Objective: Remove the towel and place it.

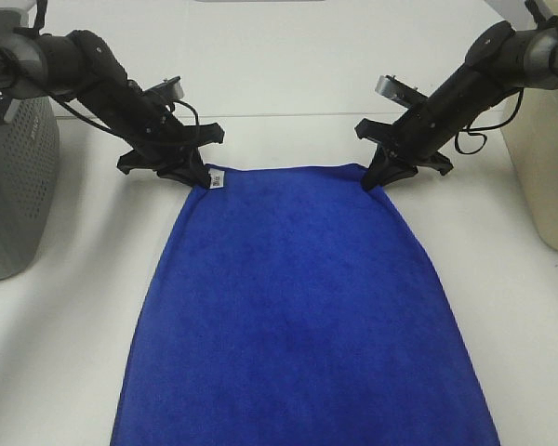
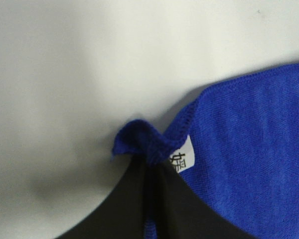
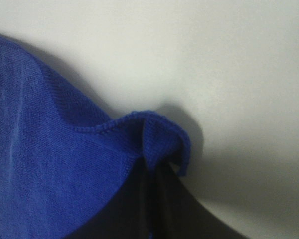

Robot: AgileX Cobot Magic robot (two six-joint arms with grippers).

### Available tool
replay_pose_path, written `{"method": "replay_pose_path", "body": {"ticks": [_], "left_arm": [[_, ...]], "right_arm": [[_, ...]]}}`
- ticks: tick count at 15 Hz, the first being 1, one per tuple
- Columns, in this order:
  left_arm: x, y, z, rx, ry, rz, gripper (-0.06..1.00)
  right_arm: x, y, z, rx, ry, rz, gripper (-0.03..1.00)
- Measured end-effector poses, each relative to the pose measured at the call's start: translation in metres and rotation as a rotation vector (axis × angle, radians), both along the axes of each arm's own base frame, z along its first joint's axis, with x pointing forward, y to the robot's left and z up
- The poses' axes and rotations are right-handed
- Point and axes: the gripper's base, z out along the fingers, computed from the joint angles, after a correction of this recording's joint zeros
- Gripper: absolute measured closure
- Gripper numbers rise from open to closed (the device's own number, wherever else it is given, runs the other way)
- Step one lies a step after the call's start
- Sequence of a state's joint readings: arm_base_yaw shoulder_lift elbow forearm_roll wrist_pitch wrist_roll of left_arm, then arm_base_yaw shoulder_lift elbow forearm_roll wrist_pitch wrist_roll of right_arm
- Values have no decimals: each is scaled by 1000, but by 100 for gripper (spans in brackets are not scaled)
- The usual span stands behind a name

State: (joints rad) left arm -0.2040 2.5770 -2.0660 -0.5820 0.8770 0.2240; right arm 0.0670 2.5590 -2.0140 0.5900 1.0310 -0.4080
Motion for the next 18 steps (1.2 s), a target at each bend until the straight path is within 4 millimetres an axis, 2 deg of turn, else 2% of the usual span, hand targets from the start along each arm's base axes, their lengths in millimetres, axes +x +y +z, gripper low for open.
{"method": "replay_pose_path", "body": {"ticks": [3,7,11,14,18], "left_arm": [[3,0,1,5,-40,-10,93],[23,0,10,44,-199,2,93],[45,0,39,52,-413,37,93],[54,1,55,67,-532,44,93],[62,3,58,98,-649,62,93]], "right_arm": [[6,-1,2,-19,-84,6,95],[26,-6,20,-96,-303,57,95],[46,-6,48,-117,-489,48,95],[54,-8,55,-132,-568,8,95],[63,-11,59,-166,-675,-12,95]]}}
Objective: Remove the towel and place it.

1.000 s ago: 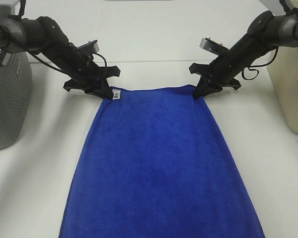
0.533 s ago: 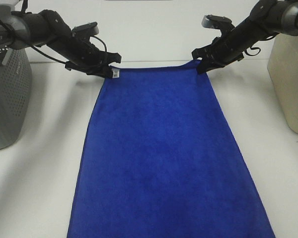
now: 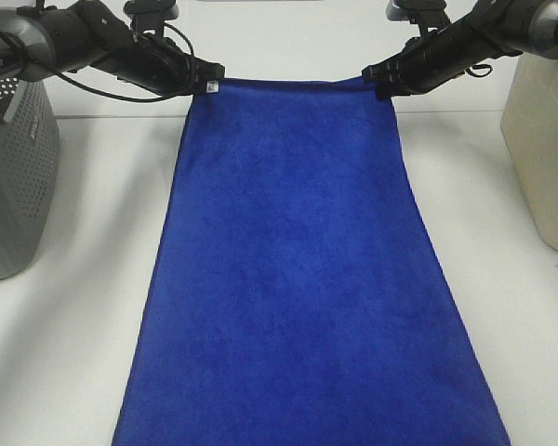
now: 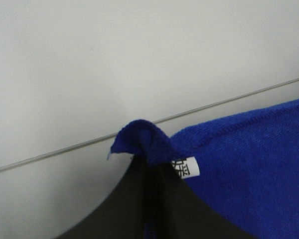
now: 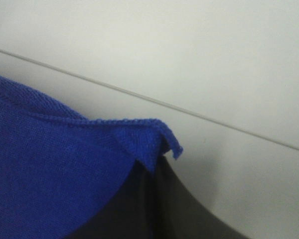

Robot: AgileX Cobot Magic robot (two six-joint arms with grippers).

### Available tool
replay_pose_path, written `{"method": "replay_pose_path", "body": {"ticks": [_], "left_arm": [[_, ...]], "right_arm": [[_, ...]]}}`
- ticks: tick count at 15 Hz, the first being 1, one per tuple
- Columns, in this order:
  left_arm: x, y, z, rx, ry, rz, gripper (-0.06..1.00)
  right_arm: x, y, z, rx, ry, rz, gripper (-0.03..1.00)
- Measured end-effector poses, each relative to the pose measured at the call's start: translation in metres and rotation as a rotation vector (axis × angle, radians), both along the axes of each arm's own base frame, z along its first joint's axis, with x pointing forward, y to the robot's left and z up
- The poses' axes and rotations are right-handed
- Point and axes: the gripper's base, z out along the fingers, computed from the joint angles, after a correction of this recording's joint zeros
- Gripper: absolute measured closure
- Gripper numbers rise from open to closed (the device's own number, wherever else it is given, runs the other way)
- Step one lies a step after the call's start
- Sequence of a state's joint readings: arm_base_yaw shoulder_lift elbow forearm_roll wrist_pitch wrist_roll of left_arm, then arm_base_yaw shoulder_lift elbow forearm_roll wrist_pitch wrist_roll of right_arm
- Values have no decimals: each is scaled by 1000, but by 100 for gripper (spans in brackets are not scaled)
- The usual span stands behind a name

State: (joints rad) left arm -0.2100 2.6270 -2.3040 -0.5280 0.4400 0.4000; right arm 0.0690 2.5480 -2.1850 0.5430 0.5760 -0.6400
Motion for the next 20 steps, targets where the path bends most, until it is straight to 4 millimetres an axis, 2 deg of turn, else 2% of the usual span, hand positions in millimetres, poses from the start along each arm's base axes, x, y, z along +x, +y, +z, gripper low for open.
{"method": "replay_pose_path", "body": {"ticks": [3,6,12,16,20], "left_arm": [[5,2,-13,17,-46,25,93],[6,3,-29,25,-43,36,93],[8,3,-34,56,-79,31,93],[8,3,-58,69,-61,38,93],[9,4,-59,70,-80,51,92]], "right_arm": [[6,1,2,-12,-78,-29,95],[7,1,-16,-27,-65,-18,95],[9,1,-39,-29,-46,-30,95],[11,1,-39,-29,-74,-48,95],[11,1,-39,-30,-77,-49,95]]}}
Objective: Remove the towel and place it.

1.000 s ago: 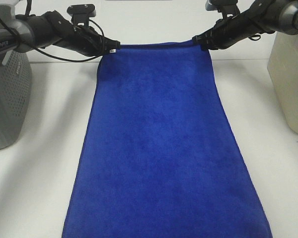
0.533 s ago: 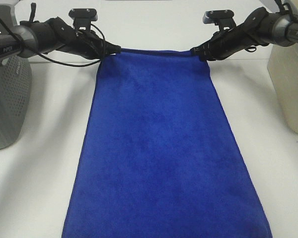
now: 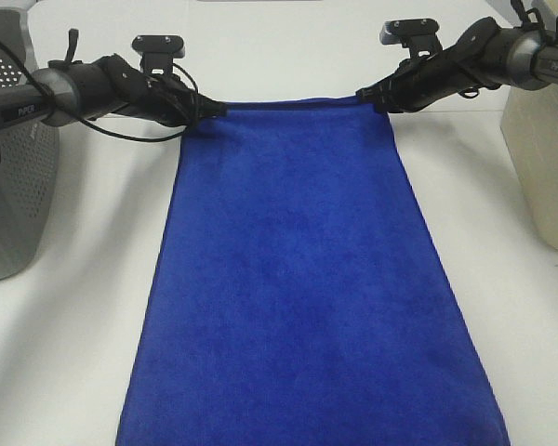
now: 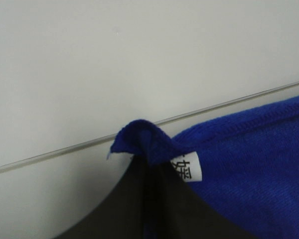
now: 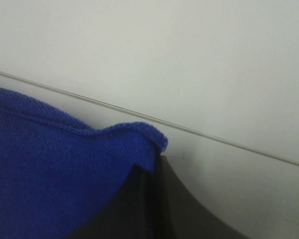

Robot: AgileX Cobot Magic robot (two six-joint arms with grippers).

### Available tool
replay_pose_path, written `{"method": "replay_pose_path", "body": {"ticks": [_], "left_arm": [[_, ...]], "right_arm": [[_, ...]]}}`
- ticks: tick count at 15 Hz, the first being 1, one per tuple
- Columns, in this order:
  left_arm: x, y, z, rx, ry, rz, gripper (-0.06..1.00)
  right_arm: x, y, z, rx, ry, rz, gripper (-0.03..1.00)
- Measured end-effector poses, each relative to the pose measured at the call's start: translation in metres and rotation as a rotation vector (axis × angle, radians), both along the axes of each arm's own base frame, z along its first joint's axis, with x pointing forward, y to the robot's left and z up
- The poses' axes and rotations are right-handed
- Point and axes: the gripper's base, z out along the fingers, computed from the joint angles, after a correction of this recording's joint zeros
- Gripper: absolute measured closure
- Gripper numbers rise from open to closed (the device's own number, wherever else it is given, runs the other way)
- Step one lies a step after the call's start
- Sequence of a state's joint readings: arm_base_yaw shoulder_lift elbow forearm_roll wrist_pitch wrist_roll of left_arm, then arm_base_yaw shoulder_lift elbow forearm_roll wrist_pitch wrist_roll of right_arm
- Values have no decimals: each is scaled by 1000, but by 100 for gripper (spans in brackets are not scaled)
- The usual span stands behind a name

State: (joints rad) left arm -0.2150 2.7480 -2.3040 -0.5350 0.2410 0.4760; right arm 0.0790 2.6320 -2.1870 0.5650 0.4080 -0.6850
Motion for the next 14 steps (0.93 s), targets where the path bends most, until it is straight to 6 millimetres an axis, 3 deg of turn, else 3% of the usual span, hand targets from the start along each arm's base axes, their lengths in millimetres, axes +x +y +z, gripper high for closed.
{"method": "replay_pose_path", "body": {"ticks": [2,4,6,9,12,14], "left_arm": [[1,1,1,0,-14,8,85],[1,1,1,0,-19,12,68],[2,1,2,-1,-22,13,53],[0,1,0,-9,13,-1,45],[-1,1,4,-10,21,-8,31],[0,1,9,-13,10,-8,30]], "right_arm": [[0,0,0,-1,-1,0,92],[-1,0,-1,-1,13,8,82],[-3,0,-3,1,44,25,65],[-6,-1,-5,-1,81,31,39],[-11,-2,-9,-42,141,64,38],[-13,-2,-10,-55,159,76,38]]}}
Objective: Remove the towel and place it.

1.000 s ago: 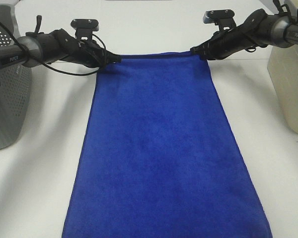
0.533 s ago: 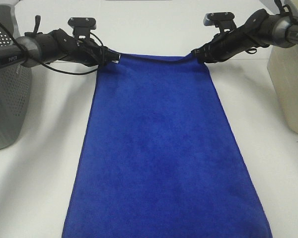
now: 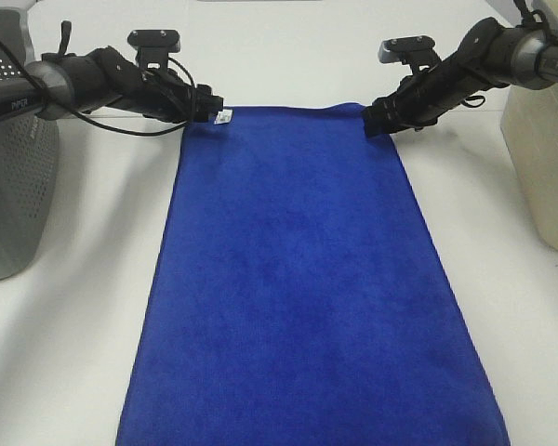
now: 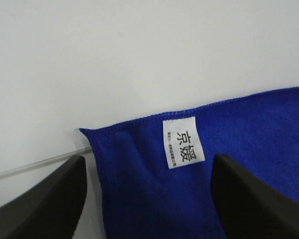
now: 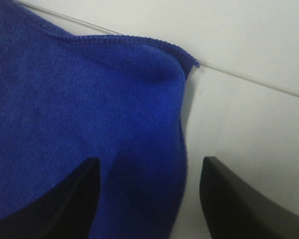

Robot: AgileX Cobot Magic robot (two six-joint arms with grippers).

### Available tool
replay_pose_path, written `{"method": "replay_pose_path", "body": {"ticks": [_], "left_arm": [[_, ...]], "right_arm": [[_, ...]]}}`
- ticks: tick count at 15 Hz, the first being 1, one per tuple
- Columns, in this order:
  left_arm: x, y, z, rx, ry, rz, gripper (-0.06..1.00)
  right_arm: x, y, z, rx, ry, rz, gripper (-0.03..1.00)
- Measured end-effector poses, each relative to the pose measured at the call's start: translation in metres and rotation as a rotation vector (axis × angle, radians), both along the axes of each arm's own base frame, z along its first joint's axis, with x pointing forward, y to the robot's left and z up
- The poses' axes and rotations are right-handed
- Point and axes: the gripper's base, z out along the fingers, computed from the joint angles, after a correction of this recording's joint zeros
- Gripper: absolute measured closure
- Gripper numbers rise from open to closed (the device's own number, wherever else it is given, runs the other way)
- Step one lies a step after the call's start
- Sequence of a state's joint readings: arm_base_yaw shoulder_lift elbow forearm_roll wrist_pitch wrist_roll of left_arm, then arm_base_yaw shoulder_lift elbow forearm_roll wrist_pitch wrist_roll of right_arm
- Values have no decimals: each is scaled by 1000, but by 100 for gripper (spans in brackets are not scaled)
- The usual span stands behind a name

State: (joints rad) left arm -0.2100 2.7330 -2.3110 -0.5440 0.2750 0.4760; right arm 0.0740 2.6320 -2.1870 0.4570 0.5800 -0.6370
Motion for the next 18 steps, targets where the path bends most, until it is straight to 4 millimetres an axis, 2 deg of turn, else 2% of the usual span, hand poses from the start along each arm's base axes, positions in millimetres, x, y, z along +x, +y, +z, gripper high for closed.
{"method": "replay_pose_path", "body": {"ticks": [2,3,6,8,11,13,16,18], "left_arm": [[2,-2,10,-7,-3,-21,29],[2,-4,17,-12,6,-43,29],[0,-12,49,-44,74,-116,28],[-8,-12,72,-25,179,-148,24],[-30,-3,117,40,358,-116,22],[-38,3,155,-6,345,-12,22],[-54,8,216,-85,264,54,22],[-62,13,241,-97,224,91,22]], "right_arm": [[-2,0,5,-4,17,15,37],[-3,1,14,-4,14,23,37],[-11,3,62,18,22,44,37],[-23,3,93,44,83,33,32],[-48,0,139,60,221,-53,21],[-65,-4,174,55,262,-114,20],[-94,-10,236,31,205,-160,20],[-108,-14,265,25,148,-174,20]]}}
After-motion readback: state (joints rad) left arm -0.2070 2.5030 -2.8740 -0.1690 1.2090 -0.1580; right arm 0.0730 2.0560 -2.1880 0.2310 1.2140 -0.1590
